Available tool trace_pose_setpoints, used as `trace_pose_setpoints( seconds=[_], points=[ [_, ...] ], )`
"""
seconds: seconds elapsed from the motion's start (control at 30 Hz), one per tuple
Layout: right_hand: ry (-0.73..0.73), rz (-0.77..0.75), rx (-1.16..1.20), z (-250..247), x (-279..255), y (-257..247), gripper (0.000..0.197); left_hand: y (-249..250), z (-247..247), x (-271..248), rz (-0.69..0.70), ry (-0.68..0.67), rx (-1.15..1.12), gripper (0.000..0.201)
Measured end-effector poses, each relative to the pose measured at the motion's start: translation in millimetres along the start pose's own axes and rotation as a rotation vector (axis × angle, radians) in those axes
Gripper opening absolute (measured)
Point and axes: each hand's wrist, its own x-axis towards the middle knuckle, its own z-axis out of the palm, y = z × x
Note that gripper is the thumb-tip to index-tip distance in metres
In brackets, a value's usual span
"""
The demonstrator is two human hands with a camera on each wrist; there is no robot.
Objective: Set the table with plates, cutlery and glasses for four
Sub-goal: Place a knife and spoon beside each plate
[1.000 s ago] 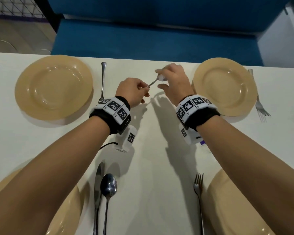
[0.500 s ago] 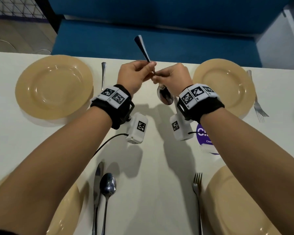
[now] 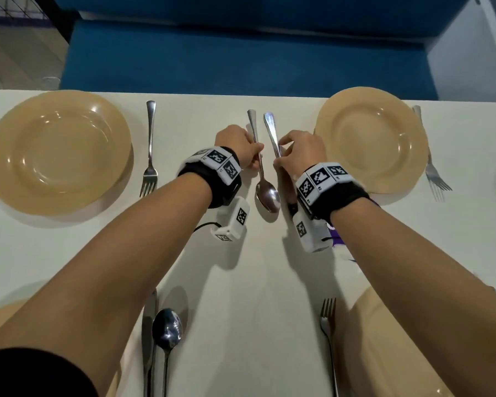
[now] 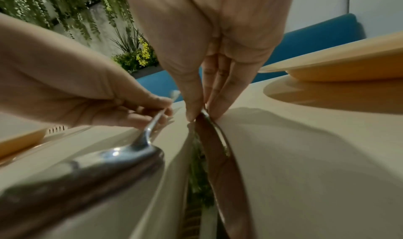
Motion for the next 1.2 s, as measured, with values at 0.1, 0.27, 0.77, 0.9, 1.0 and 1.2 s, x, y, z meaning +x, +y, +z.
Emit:
trace_pose_setpoints(
  seconds=[0.1, 0.27, 0.77, 0.9, 1.0, 1.2],
  points=[
    [-0.009, 0.015, 0.037, 1, -1, 0, 0.040, 6, 6, 5, 0.008, 0.063, 0.126, 0.022],
    [0.013, -0.019, 0.050, 1, -3, 1, 0.046, 9, 11, 3, 0.013, 0.136, 0.208, 0.021],
    [0.073, -0.026, -0.158, -5, 15, 1, 0.016, 29, 25, 10, 0.084, 0.175, 0.262, 0.011],
    [0.088, -0.019, -0.155, -5, 19, 2, 0.015, 30, 30, 13, 0.089, 0.159, 0.251, 0.014],
    [0.079, -0.034, -0.153, -4, 21, 3, 0.016, 29, 32, 14, 0.090, 0.158, 0.217, 0.029],
    [0.085, -0.044, -0.155, -5, 19, 6, 0.015, 27, 33, 12, 0.088, 0.147, 0.164, 0.036]
  ],
)
